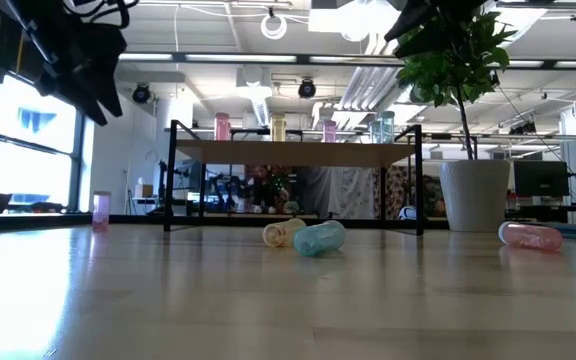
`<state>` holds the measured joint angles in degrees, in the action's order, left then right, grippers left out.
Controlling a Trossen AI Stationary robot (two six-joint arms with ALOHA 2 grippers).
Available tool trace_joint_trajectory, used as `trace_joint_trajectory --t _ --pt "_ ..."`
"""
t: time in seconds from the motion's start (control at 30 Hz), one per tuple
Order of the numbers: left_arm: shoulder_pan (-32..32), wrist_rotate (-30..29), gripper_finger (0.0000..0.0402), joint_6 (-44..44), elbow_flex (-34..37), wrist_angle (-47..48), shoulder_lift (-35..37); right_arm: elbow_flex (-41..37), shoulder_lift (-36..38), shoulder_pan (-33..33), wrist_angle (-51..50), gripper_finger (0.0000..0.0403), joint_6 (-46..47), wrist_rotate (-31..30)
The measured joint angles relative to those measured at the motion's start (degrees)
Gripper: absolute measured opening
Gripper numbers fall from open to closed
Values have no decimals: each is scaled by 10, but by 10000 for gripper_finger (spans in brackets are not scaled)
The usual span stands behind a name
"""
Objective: Pick and place medicine bottles onto shelf by color
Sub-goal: Put the top purple pill bottle on the shelf aligned with the purple pill bottle
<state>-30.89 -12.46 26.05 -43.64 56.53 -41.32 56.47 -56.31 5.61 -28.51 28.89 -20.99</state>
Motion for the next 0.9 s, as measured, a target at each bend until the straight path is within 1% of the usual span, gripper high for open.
trace_joint_trajectory --t 0.17,0.23,0.47,0.57,0.9 --pt "-4 -35 239 41 0 0 -25 0 0 0 0 172 -9 1" --pt "-12 -40 239 70 0 4 -37 0 0 0 0 172 -9 3" --pt "-52 -20 239 156 0 26 -94 0 0 0 0 172 -9 25" --pt "-61 -11 239 158 0 26 -115 0 0 0 0 172 -9 26" --pt "-92 -15 239 158 0 26 -184 0 0 0 0 172 -9 26"
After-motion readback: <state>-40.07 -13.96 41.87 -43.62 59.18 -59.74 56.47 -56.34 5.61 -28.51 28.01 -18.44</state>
